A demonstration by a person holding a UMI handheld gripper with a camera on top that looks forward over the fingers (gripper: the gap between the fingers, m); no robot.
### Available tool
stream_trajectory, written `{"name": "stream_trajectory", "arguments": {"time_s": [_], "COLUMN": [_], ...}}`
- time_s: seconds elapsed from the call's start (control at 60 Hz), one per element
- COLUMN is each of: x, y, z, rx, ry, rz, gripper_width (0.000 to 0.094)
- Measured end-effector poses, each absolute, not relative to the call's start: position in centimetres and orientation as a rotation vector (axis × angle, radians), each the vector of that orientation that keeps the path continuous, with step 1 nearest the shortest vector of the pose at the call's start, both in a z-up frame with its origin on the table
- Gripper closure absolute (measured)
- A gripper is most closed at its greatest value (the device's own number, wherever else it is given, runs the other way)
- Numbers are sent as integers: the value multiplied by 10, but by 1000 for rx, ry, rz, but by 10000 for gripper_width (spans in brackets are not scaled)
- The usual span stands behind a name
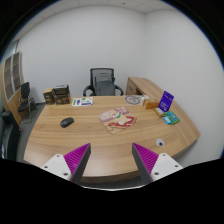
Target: Arrange mouse
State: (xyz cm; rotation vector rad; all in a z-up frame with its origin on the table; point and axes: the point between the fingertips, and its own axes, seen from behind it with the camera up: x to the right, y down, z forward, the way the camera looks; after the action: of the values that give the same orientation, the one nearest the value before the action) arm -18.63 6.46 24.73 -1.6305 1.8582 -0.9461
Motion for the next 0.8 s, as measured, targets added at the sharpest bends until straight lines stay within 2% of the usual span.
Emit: {"name": "stream_trajectory", "arguments": {"time_s": [0.333,0.8], "x": [-180,-144], "y": [90,224], "z": [238,203], "rx": [-1611,-1653], "ry": [1876,1786], "rz": [-904,-818], "gripper_width": [70,69]}}
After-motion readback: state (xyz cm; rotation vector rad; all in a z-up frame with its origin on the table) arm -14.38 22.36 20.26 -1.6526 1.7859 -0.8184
